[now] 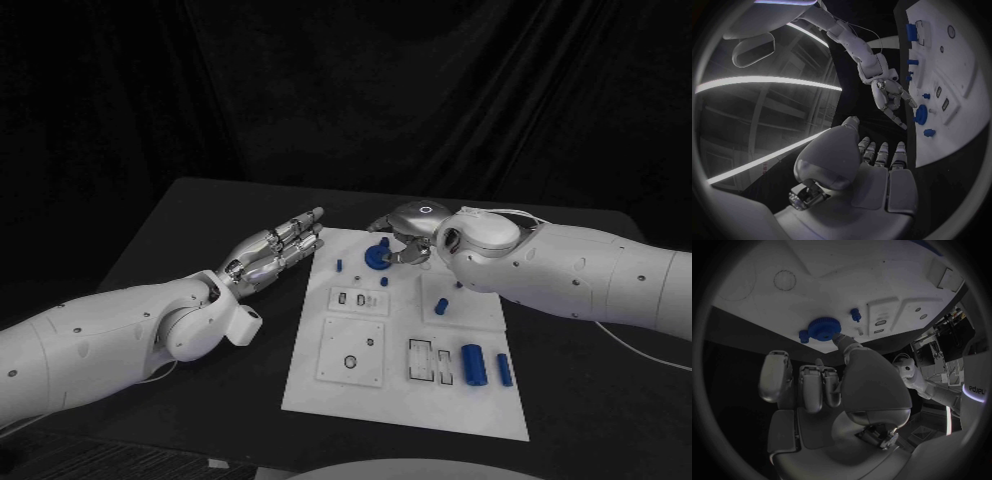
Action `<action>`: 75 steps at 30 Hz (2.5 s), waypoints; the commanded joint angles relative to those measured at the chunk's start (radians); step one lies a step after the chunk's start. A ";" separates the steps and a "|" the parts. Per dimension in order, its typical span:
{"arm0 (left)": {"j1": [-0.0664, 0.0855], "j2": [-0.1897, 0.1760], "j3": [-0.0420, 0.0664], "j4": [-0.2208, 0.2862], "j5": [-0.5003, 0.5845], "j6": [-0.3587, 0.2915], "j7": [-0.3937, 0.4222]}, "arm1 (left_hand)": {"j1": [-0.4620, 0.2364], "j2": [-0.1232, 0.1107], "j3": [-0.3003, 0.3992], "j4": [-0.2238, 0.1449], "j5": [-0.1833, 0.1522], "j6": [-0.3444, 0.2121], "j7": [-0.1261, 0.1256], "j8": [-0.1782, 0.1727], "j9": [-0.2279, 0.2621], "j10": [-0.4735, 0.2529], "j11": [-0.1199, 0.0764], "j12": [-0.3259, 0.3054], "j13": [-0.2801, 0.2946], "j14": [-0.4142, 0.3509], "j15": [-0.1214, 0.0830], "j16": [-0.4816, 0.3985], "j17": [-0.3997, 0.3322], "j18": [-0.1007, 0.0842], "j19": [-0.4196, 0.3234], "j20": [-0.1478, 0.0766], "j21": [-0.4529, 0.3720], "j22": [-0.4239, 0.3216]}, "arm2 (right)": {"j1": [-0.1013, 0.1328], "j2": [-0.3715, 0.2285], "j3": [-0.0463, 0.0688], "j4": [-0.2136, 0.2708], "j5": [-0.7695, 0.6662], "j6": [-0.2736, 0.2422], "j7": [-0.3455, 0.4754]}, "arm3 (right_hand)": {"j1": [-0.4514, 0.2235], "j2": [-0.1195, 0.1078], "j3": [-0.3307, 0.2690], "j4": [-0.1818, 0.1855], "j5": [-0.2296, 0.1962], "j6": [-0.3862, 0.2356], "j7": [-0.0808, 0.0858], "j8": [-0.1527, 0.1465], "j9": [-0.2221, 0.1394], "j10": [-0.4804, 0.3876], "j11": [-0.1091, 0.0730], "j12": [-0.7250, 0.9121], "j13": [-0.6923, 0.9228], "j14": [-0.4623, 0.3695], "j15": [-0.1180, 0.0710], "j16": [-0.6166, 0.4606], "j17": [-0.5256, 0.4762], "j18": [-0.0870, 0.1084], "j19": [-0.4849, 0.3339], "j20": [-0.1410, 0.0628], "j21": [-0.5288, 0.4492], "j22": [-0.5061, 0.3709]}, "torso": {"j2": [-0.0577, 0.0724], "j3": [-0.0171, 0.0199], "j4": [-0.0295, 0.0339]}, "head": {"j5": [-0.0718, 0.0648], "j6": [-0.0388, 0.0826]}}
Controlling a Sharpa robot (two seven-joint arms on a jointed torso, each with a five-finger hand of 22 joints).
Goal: Assemble the parts on the task board
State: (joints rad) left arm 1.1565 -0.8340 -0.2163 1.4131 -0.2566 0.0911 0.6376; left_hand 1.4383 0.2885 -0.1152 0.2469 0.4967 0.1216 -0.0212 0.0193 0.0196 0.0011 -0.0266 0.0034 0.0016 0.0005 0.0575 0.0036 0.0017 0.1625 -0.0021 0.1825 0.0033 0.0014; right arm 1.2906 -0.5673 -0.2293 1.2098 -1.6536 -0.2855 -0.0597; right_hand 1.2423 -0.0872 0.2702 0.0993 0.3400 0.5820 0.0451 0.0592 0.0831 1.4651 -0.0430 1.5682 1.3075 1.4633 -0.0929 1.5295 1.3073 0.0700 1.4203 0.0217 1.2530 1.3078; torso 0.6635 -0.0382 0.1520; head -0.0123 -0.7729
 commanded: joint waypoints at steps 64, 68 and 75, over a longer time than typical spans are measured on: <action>-0.031 -0.023 0.001 0.015 0.000 0.000 0.018 | 0.006 -0.005 0.014 -0.009 0.015 0.005 0.009 0.002 0.002 -0.001 0.012 -0.003 -0.002 0.000 0.008 -0.004 -0.002 0.017 0.002 0.010 -0.003 -0.001 | -0.046 -0.418 -0.018 0.143 -0.004 -0.084 -0.043 | 0.037 0.019 -0.089 0.036 -0.223 0.264 0.017 0.033 0.027 0.090 0.013 -0.022 0.242 0.082 0.006 -0.067 0.173 0.008 0.003 0.004 -0.073 0.130 | -0.013 -0.0062 -0.0104 | -0.012 -0.007; -0.031 -0.024 0.001 0.015 0.000 0.000 0.018 | 0.007 -0.005 0.016 -0.011 0.016 0.005 0.009 0.002 0.002 -0.001 0.012 -0.003 -0.002 0.000 0.008 -0.004 -0.002 0.017 0.002 0.010 -0.003 -0.001 | -0.050 -0.409 -0.018 0.133 -0.004 -0.082 -0.041 | 0.036 0.021 -0.089 0.038 -0.222 0.268 0.018 0.034 0.028 0.090 0.014 -0.023 0.242 0.082 0.006 -0.068 0.172 0.009 0.002 0.004 -0.075 0.130 | -0.014 -0.0066 -0.0116 | -0.011 -0.010; -0.032 -0.023 0.001 0.014 0.000 0.002 0.017 | 0.007 -0.005 0.016 -0.011 0.016 0.005 0.009 0.002 0.002 -0.001 0.012 -0.003 -0.002 0.000 0.008 -0.004 -0.002 0.017 0.002 0.010 -0.003 -0.001 | -0.054 -0.397 -0.018 0.118 -0.004 -0.082 -0.036 | 0.035 0.025 -0.092 0.042 -0.208 0.272 0.020 0.033 0.030 0.089 0.016 -0.024 0.241 0.082 0.008 -0.070 0.171 0.009 0.002 0.006 -0.079 0.129 | -0.015 -0.0063 -0.0115 | -0.011 -0.012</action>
State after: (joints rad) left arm 1.1257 -0.8586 -0.2164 1.4254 -0.2568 0.0886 0.6382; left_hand 1.4383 0.2885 -0.1055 0.2372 0.5067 0.1252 -0.0177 0.0193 0.0204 0.0003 -0.0208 0.0034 0.0016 0.0004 0.0574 0.0036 0.0009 0.1624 0.0011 0.1858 0.0033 0.0015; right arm 1.2392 -0.9649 -0.2481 1.3300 -1.6536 -0.3597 -0.0927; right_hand 1.2728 -0.0698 0.1848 0.1406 0.1318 0.8466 0.0677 0.0891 0.1120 1.4649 -0.0357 1.5450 1.3073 1.4661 -0.0900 1.4638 1.3073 0.0699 1.4239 0.0252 1.1771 1.3080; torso 0.6491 -0.0445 0.1406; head -0.0229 -0.7847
